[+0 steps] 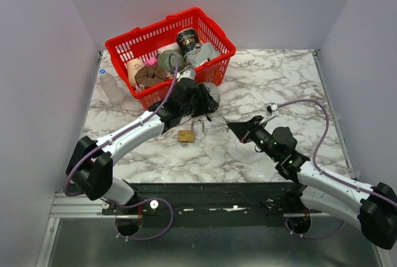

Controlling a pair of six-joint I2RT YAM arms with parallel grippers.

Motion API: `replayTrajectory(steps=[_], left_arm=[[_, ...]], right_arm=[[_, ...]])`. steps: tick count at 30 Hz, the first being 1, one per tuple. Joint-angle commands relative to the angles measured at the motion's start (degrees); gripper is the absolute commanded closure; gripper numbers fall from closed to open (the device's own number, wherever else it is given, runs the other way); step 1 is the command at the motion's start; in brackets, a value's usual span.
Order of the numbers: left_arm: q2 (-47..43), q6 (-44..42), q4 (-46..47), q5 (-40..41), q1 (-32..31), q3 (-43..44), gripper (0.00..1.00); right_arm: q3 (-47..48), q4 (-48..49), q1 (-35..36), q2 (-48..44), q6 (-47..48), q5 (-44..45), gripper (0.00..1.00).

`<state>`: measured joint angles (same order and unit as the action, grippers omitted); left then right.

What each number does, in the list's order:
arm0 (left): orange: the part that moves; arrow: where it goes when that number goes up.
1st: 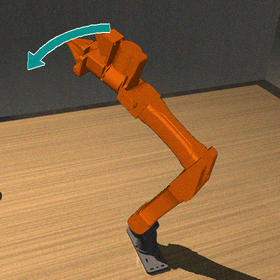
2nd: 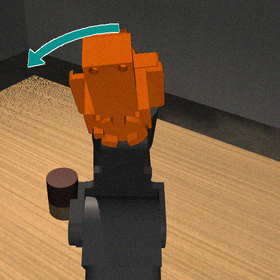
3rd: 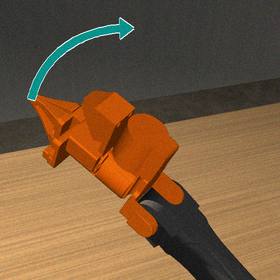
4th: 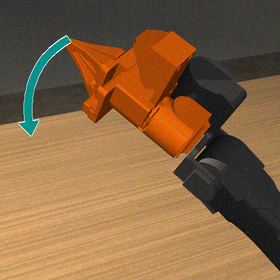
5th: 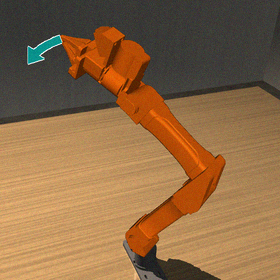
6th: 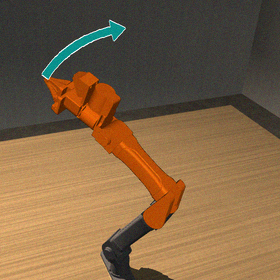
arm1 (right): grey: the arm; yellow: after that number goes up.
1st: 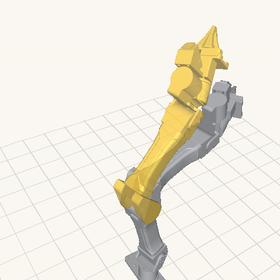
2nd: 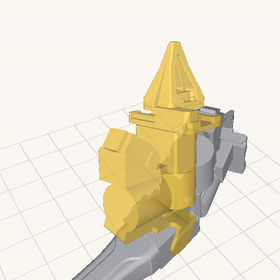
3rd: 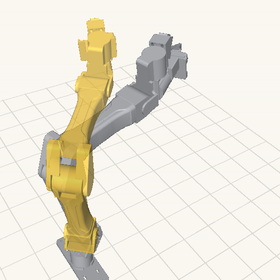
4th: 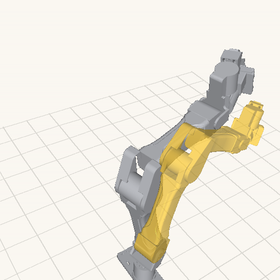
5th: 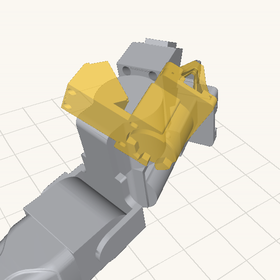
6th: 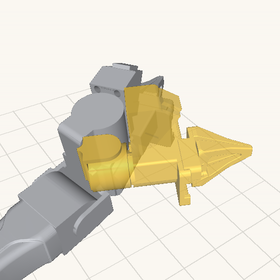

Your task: Unlock with the key

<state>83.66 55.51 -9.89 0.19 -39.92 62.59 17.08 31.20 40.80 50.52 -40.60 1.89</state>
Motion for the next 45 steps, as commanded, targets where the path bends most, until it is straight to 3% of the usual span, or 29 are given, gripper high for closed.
replayTrajectory(steps=[1, 19, 37, 45], left_arm=[[-2.0, 2.9, 3.6, 0.0, 0.9, -0.7, 1.00], [-0.6, 1.9, 3.3, -0.2, 1.3, -0.4, 1.00], [-0.2, 1.6, 3.3, -0.1, 1.5, -0.4, 1.00], [0.5, 1.1, 3.3, -1.1, 2.6, -0.4, 1.00]], right_arm=[[2.9, 7.6, 1.7, 4.5, -1.1, 5.1, 0.99], [10.8, 6.0, 2.3, 16.9, -1.6, 3.6, 0.99], [13.9, 5.7, 2.3, 22.1, -1.9, 2.9, 0.99], [11.6, 6.9, 2.7, 20.3, -2.0, 1.0, 0.99]])
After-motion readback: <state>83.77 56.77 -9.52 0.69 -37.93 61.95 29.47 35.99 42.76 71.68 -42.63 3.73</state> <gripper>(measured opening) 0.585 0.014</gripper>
